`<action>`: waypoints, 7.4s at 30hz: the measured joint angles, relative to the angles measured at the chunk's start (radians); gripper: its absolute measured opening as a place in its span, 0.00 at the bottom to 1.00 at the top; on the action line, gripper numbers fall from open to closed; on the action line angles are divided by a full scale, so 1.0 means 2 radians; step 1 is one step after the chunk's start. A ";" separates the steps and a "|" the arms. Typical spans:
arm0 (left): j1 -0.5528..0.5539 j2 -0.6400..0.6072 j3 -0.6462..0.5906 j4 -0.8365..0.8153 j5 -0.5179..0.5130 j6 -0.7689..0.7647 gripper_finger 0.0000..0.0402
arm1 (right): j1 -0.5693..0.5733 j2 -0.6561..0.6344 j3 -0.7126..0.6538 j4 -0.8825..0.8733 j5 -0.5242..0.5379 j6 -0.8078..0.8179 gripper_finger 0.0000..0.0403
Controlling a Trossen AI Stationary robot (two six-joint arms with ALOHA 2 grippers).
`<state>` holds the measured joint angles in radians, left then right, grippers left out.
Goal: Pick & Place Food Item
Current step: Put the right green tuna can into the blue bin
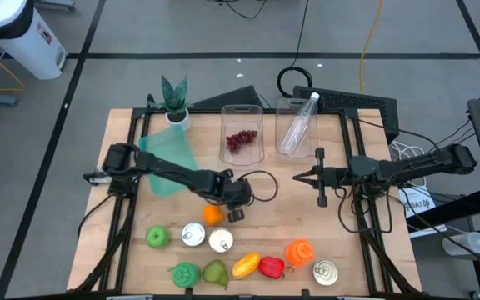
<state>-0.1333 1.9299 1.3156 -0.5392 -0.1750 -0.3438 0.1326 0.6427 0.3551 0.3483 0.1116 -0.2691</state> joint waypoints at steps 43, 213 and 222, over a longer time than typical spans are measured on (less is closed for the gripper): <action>-0.077 -0.130 0.037 0.069 -0.034 0.168 0.12 | -0.092 0.137 0.104 -0.282 0.102 -0.058 0.02; -0.035 0.023 -0.079 0.268 -0.199 0.289 0.46 | -0.023 0.517 0.403 -0.321 -0.027 0.076 0.00; -0.046 0.019 -0.079 0.263 -0.199 0.299 0.36 | -0.023 0.517 0.404 -0.319 -0.030 0.073 0.00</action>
<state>-0.2246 1.9685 1.1572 -0.0139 -0.5725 0.2547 0.0864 1.6760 1.1622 -0.2891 0.0509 -0.1236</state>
